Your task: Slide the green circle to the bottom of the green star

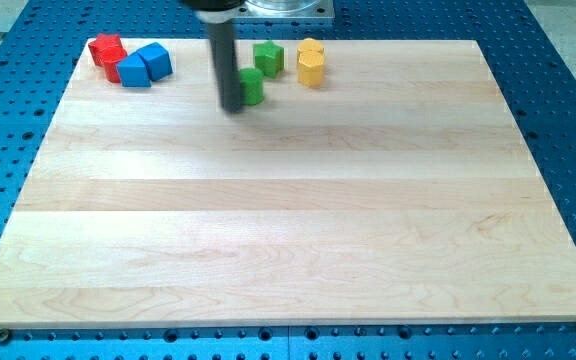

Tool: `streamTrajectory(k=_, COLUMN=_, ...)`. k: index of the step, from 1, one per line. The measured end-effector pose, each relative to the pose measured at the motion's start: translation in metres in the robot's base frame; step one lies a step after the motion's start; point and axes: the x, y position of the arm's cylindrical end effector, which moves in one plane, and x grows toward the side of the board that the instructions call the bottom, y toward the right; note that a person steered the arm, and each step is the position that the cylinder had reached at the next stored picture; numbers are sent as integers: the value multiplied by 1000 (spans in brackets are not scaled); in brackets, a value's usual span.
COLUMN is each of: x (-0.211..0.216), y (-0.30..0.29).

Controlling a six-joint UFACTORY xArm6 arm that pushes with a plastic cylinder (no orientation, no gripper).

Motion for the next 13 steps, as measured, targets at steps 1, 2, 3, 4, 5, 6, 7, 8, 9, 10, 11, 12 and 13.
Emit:
streamTrajectory(k=1, x=-5, y=41)
streamTrajectory(k=2, x=-5, y=37)
streamTrajectory(k=3, x=-5, y=20)
streamTrajectory(k=4, x=-6, y=5)
streamTrajectory(k=5, x=-6, y=6)
streamTrajectory(k=6, x=-6, y=8)
streamTrajectory(k=7, x=-6, y=14)
streamTrajectory(k=8, x=-6, y=15)
streamTrajectory(k=9, x=-6, y=16)
streamTrajectory(k=10, x=-6, y=15)
streamTrajectory(k=11, x=-6, y=-7)
streamTrajectory(k=12, x=-6, y=-5)
streamTrajectory(k=13, x=-6, y=3)
